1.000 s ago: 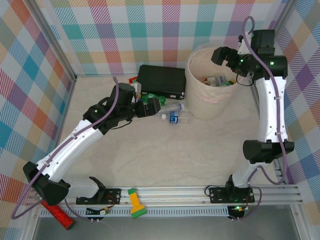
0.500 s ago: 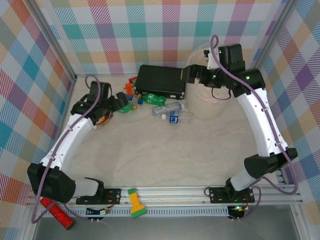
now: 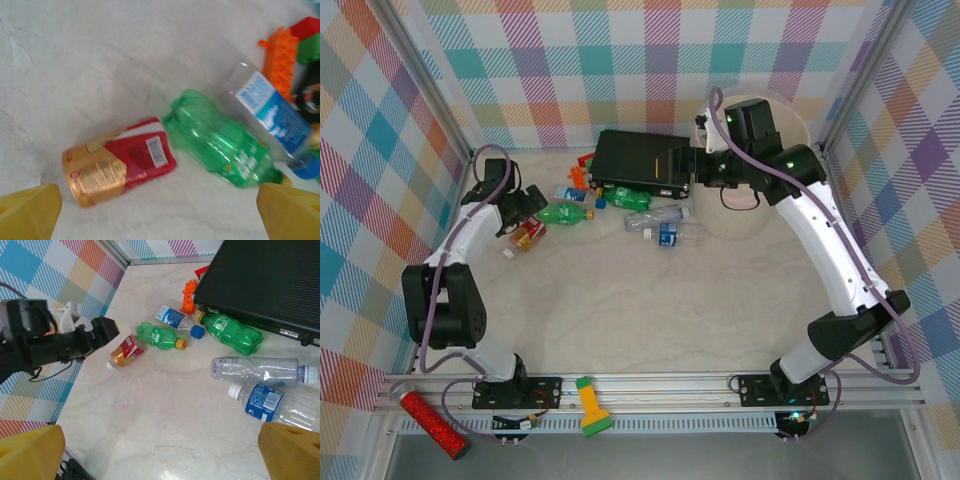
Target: Put the plastic bottles in the bin
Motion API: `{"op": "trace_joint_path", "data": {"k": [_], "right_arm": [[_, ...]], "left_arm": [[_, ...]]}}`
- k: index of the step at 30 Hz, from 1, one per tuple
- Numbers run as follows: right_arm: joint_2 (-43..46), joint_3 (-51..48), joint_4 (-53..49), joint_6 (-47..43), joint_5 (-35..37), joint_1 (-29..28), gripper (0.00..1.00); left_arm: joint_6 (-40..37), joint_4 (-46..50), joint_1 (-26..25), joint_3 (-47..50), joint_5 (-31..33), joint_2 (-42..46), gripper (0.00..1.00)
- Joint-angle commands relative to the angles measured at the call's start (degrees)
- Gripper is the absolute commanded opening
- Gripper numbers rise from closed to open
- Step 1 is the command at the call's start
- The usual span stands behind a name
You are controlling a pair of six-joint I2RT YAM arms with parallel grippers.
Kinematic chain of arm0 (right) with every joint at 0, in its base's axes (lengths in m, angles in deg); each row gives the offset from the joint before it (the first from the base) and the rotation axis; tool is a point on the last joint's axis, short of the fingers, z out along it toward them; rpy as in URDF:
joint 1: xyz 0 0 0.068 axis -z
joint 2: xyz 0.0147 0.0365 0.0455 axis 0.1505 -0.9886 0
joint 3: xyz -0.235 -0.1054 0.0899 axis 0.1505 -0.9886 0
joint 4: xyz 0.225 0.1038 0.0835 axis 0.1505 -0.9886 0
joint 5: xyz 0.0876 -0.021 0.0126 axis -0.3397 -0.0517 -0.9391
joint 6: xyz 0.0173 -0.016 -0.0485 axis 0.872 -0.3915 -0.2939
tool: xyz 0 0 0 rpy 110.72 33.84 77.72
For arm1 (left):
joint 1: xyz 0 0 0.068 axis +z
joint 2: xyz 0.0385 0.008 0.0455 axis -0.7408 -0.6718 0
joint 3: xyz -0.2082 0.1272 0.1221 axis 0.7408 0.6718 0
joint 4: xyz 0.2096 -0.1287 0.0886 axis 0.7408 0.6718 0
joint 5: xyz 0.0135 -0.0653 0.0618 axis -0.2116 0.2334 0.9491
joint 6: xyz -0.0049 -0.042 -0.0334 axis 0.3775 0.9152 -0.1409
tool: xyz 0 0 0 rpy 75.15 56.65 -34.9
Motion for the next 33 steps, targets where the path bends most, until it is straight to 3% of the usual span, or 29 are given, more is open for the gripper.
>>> {"op": "trace_joint_path", "data": {"k": [1,6,9,17,24,33], "right_arm": [[2.37,-0.36,1.19,0.57,1.06,-0.29,0.99],[3.79,-1.50,1.22,0.44,2.21,-0.34,0.99],[4.58,-2.61,1.44,0.62,2.70,-0.29,0.99],[4.86,-4.90,3.68,1.51,2.76,-0.30,0.99],[2.96,-5.18,5.06,1.90,1.31,-0.30,0.99],[2.04,-5.87,5.95,2.03,0.46,-0.29,0.99]], "left_arm": [[-0.97,-2.53,3.07,-3.09,-5.03,-3.45,1.00],[-3.69,-2.67,5.15,-5.29,-6.61,-8.62,1.00],[-3.79,-2.91,6.32,-4.64,-11.20,-9.95,1.00],[-2.78,-6.03,6.27,2.96,-20.40,-4.69,1.00],[-2.41,-4.34,5.63,6.88,-24.00,-1.15,0.98],[-7.33,2.18,-1.14,9.31,-14.00,1.84,0.98]]}}
